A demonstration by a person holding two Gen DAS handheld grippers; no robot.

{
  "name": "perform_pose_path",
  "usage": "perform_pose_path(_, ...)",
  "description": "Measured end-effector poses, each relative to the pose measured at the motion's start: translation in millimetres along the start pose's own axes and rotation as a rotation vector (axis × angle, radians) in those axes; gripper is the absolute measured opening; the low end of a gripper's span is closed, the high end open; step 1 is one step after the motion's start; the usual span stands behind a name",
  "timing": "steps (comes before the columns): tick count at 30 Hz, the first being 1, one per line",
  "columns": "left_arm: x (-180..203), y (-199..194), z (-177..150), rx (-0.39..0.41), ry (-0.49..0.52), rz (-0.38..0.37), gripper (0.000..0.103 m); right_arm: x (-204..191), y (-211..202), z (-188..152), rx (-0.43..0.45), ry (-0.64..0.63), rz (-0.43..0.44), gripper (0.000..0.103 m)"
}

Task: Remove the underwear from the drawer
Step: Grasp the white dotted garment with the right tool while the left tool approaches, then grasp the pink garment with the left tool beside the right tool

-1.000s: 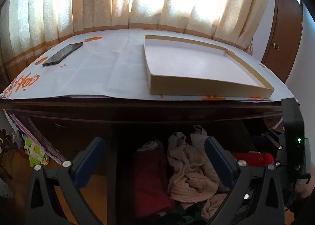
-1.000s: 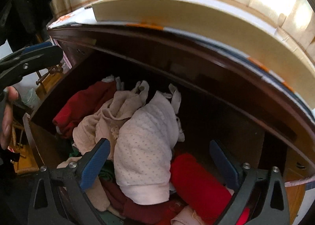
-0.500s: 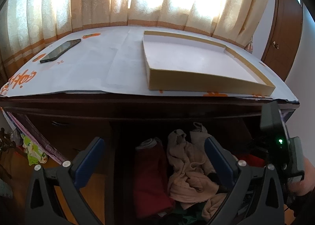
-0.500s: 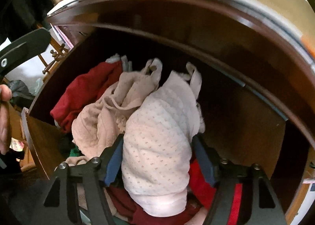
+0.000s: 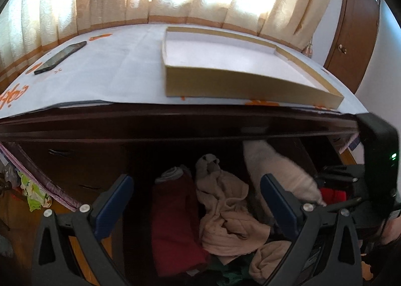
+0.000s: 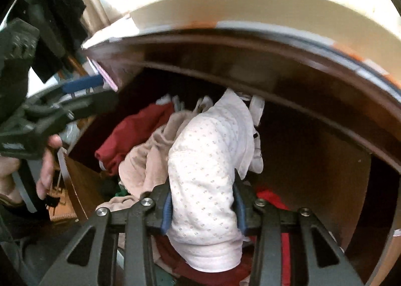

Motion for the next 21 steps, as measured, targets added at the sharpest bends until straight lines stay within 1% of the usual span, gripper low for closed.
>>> perform_pose_path(3,9.7,5.2,-3.3,-0.022,0.032,0.001,0.103,6.6,-12.3,-10.5,0.023,-0.004,-0.047,0.042)
perform_pose_path(5,17.3,8.6,-5.5,-0.036,0.061,0.007,0.102,12.0,-20.8,-15.5,0.026,0.005,-0.054,0.042)
perform_pose_path(8,29.5,15.2,-8.7,-0.064,0.107,0.016,0.101,20.8,-30.7,-20.7,0.031,-0.002,-0.092,0.042)
perform_pose_path(10,35.3,21.8,-9.6,-0.092,0.133,0.017,0.099,28.4,-32.9,-23.1,0.033,0.005,-0.092,0.042)
perform_pose_path(12,41.6,29.2,-10.9,-0.126,0.16,0.005,0.098,30.7,-34.0,-25.9,0.025,-0.007,-0.109,0.042)
perform_pose_path(14,45.3,39.3,-11.9,-0.177,0.175,-0.016,0.097,27.6,-29.0,-25.9,0.012,-0.023,-0.123,0.042)
perform_pose_path(18,45.4,57.2,-12.1,-0.27,0.175,-0.054,0.09,28.4,-21.9,-25.2,-0.002,-0.013,-0.098,0.042)
perform_pose_path(19,45.0,60.3,-12.0,-0.288,0.175,-0.065,0.086,29.2,-20.9,-25.5,-0.004,-0.006,-0.092,0.042)
perform_pose_path(21,43.8,64.4,-12.1,-0.31,0.154,-0.087,0.086,29.4,-20.0,-25.4,-0.007,0.001,-0.088,0.042)
Point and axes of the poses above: each gripper's, at about its wrist camera, not at the fingertips, and y roughly the way its jaws point, x to its right, z to its top, the point moved 1 cm from there along y, roughly the way its jaws point, and after that the axes turned 2 degrees about -x, right-handed, at the moved point
